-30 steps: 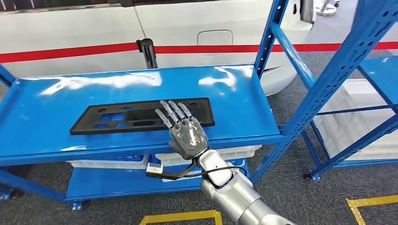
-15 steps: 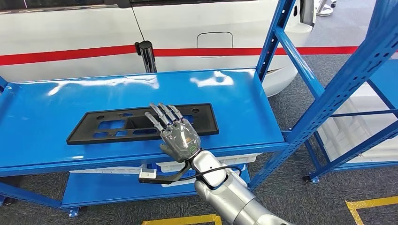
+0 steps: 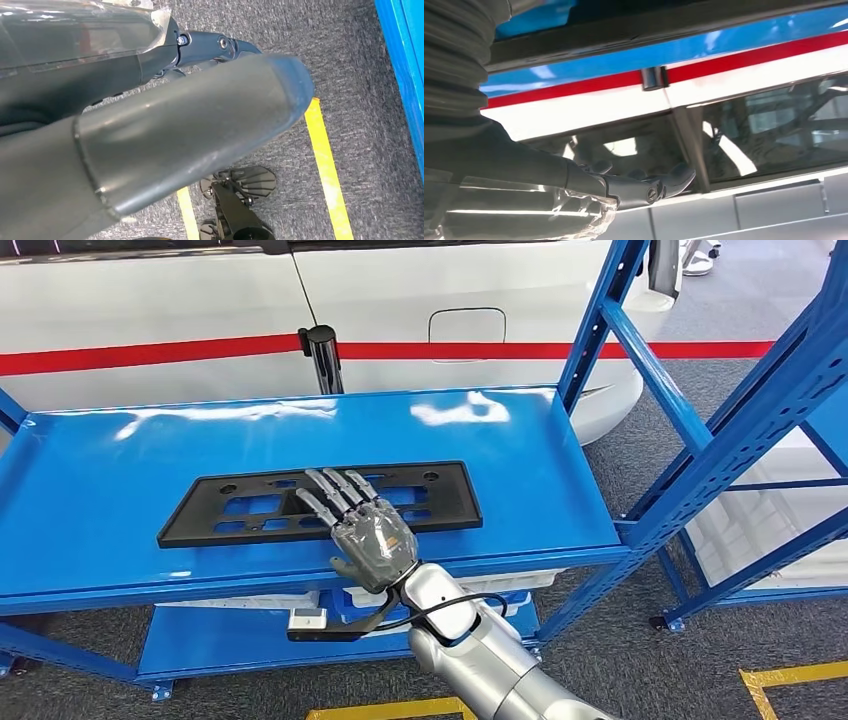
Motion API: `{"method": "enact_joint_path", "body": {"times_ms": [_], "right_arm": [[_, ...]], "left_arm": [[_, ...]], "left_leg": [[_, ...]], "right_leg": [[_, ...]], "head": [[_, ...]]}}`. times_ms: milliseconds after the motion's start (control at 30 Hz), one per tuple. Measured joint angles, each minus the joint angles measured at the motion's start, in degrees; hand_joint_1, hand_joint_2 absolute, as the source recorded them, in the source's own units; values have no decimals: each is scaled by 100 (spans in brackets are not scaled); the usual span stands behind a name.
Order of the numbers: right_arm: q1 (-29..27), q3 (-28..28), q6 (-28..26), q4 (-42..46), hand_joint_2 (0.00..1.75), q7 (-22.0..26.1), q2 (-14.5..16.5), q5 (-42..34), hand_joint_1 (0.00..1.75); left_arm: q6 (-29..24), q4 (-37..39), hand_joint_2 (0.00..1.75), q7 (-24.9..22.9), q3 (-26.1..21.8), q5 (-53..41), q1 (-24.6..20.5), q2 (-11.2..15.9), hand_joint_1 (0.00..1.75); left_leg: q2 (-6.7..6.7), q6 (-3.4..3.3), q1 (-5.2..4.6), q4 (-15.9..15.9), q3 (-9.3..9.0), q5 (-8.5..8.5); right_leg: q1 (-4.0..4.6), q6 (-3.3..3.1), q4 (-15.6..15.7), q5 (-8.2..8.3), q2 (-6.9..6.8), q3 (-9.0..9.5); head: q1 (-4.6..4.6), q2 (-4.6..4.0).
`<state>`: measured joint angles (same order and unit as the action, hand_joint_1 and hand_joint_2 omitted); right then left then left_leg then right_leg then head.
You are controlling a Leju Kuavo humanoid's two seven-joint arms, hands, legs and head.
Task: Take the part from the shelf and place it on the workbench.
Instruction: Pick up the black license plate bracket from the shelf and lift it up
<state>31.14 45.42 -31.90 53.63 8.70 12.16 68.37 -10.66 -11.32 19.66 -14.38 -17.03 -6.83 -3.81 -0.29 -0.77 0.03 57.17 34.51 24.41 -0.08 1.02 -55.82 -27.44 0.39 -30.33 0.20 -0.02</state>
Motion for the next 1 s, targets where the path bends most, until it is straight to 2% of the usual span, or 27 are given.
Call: {"method": "enact_joint_path", "body": {"times_ms": [300,467,767,1000], "right_arm": [[55,310,98,-221,175,171,382,-375,0],[303,376,14,-751,175,86,641,-688,0],[882,891,-196,-1596,175,-693,719,-1555,0],[1240,1305,-219,-2222,175,-1446,719,-1886,0]], "left_arm": [[-44,0,0,-88,-1,-87,-35,-6,0],[-81,0,0,-118,-1,-115,-73,-22,0],[-97,0,0,-196,1,-241,-149,-50,0],[-141,0,0,-214,-1,-299,-163,-58,0]], "left_leg": [[4,1,25,0,0,-1],[5,4,46,-1,0,0],[5,4,53,-1,0,-1],[5,4,53,0,1,-1]], "right_leg": [[0,9,-4,-1,0,-10],[9,6,-5,-3,1,-10],[10,6,-6,-3,1,-8],[9,6,-6,-3,0,-8]], "head": [[-1,0],[-1,0],[-1,0],[-1,0]]}}
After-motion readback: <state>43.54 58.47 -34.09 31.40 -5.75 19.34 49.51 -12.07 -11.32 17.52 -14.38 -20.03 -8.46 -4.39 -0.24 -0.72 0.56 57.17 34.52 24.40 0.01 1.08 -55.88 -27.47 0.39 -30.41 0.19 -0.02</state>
